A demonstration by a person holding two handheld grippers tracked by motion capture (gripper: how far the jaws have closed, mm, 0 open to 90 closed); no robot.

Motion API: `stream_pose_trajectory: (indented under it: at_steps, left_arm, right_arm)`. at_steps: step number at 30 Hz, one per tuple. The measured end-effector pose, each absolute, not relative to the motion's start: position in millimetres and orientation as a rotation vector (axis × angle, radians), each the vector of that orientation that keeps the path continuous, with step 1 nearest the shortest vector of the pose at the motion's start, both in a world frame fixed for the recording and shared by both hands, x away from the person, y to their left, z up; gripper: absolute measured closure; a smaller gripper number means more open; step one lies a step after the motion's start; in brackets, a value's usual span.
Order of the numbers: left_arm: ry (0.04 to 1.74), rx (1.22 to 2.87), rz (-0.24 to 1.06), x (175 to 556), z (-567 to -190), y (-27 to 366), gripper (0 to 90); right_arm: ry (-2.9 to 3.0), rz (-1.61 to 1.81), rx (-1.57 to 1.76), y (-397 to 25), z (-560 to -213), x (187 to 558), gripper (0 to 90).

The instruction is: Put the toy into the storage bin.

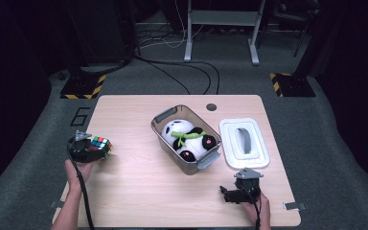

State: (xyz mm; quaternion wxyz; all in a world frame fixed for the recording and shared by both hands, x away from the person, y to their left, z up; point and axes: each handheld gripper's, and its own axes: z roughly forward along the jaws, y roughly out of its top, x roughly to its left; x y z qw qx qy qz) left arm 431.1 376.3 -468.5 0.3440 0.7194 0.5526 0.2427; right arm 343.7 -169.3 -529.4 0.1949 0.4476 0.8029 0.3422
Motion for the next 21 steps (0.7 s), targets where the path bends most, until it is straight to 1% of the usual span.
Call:
stream_pose_trajectory:
  at_steps: [7,9,14,17,20,21]
  left_arm:
    - [1.33,1.916,0.594,423,-445,357,33.8]
    - [1.286,1.924,0.561,420,-438,350,33.8]
    - [1.233,1.953,0.533,417,-425,337,33.8]
    - [1.224,1.967,0.544,415,-419,332,33.8]
    - [1.198,1.975,0.526,414,-412,326,33.8]
    - [1.187,1.969,0.49,415,-409,325,33.8]
  right_arm:
    - [2.251,0.959,1.254,-169,-529,344,4.6]
    - [2.257,0.963,1.252,-170,-529,344,4.5]
    - [2.257,0.963,1.253,-170,-529,344,4.4]
    - [2.259,0.964,1.252,-170,-529,344,4.4]
    - [2.262,0.965,1.246,-170,-529,345,4.3]
    - [2.263,0.965,1.245,-170,-529,345,4.2]
